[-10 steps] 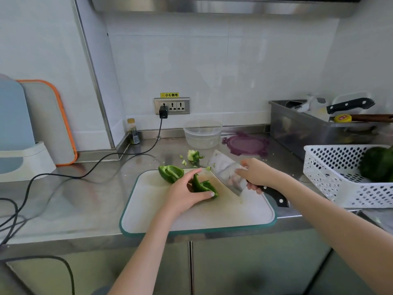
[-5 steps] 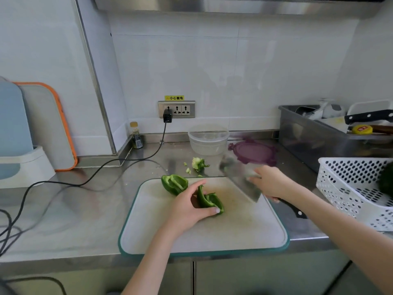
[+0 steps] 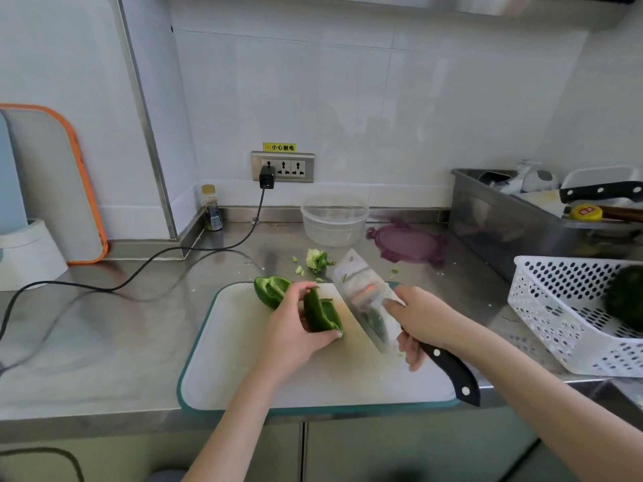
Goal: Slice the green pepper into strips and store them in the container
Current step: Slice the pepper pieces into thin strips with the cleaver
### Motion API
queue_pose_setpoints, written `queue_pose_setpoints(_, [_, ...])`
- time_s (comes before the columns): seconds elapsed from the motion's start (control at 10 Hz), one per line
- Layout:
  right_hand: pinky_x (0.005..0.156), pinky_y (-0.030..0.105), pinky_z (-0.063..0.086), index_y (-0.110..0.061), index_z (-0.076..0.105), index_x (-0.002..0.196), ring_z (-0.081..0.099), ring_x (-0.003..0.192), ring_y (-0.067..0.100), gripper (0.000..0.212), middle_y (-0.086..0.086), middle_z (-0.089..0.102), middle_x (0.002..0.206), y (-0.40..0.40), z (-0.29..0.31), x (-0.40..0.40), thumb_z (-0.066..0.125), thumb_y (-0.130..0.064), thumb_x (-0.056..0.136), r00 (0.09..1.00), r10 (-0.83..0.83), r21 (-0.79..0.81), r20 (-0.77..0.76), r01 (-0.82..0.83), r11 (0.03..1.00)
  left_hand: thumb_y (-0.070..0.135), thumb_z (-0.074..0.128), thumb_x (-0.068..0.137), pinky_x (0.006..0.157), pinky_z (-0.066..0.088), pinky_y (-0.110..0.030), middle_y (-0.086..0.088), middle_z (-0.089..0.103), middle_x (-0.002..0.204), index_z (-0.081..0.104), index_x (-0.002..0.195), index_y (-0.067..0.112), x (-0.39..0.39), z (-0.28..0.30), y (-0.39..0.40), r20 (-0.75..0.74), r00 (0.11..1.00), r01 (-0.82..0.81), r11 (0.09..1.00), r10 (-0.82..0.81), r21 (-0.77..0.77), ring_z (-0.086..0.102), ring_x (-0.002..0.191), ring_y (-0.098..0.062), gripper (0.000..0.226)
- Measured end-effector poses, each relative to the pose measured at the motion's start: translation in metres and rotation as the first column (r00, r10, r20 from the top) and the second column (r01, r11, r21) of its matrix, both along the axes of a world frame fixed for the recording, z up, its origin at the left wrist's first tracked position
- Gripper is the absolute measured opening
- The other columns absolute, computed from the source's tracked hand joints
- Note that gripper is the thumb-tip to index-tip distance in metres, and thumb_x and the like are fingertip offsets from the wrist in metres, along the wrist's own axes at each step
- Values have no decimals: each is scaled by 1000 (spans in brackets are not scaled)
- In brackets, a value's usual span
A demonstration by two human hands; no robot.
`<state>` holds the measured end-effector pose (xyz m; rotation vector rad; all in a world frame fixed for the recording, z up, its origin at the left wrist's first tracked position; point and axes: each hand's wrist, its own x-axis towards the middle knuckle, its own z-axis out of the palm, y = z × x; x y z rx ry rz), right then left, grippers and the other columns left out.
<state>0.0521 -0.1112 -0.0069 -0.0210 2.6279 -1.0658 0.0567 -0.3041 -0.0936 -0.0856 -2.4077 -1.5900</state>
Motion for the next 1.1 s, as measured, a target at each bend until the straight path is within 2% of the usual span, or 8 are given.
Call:
queue_pose_setpoints(0.1, [31, 22, 43, -12, 38, 107, 46, 24, 13, 16, 14, 54, 55, -10, -2, 6, 26, -19, 100, 997, 33, 68, -64, -28, 997, 28, 87, 61, 97, 46, -31, 15, 56, 120, 45, 121, 38, -2, -2, 1, -1, 1000, -13, 999, 13, -50, 51, 116, -9, 74])
queue_pose_setpoints(0.2, [30, 17, 36, -10, 37, 103, 40, 23, 11, 17, 11, 54, 57, -16, -5, 9, 26, -23, 100, 994, 35, 135, -103, -20, 991, 30, 86, 63, 100, 46, -34, 13, 55, 124, 46, 130, 31, -1, -1, 2, -19, 1000, -23, 996, 22, -91, 51, 116, -10, 78])
queue_pose_setpoints(0.4, [31, 18, 37, -13, 38, 97, 40, 27, 14, 19, 12, 53, 59, -27, -7, 11, 27, -28, 100, 992, 27, 149, -126, -8, 989, 32, 84, 66, 103, 43, -34, 9, 53, 131, 44, 138, 25, -1, 0, 3, -20, 1000, -26, 994, 24, -110, 48, 122, -11, 83])
queue_pose_setpoints(0.6, [34, 23, 43, -14, 39, 92, 45, 31, 13, 20, 8, 52, 58, -34, -15, 14, 29, -30, 101, 982, 71, 242, -177, -27, 970, 34, 85, 64, 100, 46, -35, 8, 58, 127, 45, 138, 23, -1, -2, 3, -14, 999, -30, 994, 29, -107, 53, 117, -11, 85])
queue_pose_setpoints(0.7, [38, 25, 42, -13, 39, 93, 50, 43, 15, 16, 5, 51, 62, -34, -13, 15, 31, -26, 100, 965, 116, 292, -237, -44, 956, 36, 85, 63, 98, 48, -36, 8, 59, 126, 45, 138, 24, -3, -3, 2, -5, 1000, -31, 993, 31, -113, 54, 116, -12, 86])
queue_pose_setpoints(0.9, [45, 24, 36, -12, 36, 93, 45, 55, 19, 9, 0, 39, 65, -42, -18, 15, 31, -18, 98, 933, 189, 351, -306, -74, 934, 36, 84, 63, 95, 49, -32, 9, 60, 123, 45, 139, 25, -3, -5, 2, -15, 1000, -29, 992, 28, -124, 56, 110, -11, 86])
queue_pose_setpoints(1.0, [53, 27, 39, -11, 36, 94, 48, 72, 22, 6, 4, 41, 70, -47, -20, 17, 32, -14, 98, 919, 211, 368, -334, -79, 926, 33, 85, 62, 92, 50, -32, 10, 64, 115, 50, 134, 25, -4, -4, 3, -28, 999, -23, 994, 20, -109, 59, 104, -11, 80])
queue_pose_setpoints(1.1, [65, 30, 42, -11, 35, 94, 58, 83, 27, 5, 10, 46, 84, -51, -18, 20, 33, -12, 98, 926, 198, 370, -320, -70, 926, 33, 85, 61, 89, 52, -34, 10, 65, 111, 53, 130, 25, -4, -4, 3, -35, 999, -16, 994, 12, -105, 60, 101, -11, 76])
